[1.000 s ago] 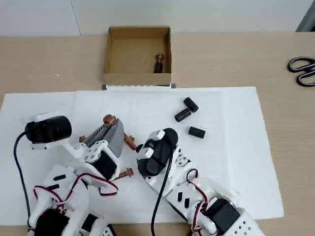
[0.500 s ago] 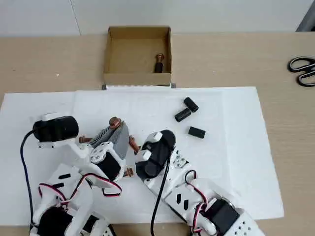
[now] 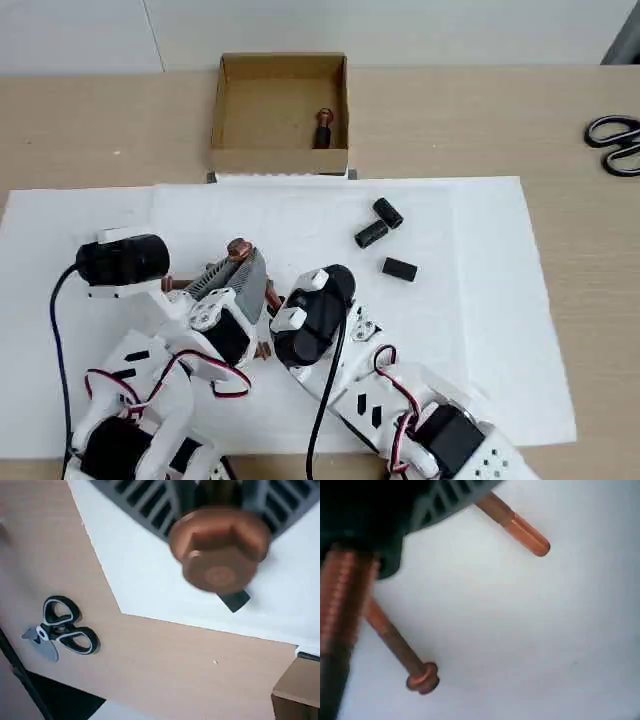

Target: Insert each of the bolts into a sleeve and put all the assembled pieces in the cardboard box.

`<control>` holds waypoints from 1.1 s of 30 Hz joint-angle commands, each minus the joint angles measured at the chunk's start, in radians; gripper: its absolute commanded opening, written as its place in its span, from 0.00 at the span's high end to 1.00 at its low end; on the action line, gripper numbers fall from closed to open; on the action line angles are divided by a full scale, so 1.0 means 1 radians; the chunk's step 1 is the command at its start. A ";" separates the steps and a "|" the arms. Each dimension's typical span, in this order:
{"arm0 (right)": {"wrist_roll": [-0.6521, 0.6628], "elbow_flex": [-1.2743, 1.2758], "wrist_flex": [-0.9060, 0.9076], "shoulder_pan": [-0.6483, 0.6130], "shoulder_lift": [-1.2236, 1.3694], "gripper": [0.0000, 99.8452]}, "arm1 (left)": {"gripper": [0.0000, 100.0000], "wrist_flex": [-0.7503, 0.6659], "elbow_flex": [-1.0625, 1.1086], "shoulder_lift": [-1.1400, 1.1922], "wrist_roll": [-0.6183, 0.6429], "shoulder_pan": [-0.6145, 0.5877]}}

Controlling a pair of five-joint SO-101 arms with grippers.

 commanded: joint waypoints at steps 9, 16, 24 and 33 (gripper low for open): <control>-0.002 -0.044 -0.035 0.024 -0.010 1.00 | 0.99 0.192 -0.062 -0.006 -0.118 0.149; -0.002 -0.074 -0.056 0.045 -0.010 1.00 | 0.99 0.285 -0.045 -0.005 -0.147 0.204; 0.040 -0.074 -0.061 0.056 -0.010 1.00 | 0.99 0.278 0.008 -0.005 -0.244 0.203; 0.038 -0.072 -0.054 0.056 -0.010 1.00 | 0.83 0.284 0.004 -0.008 -0.244 0.196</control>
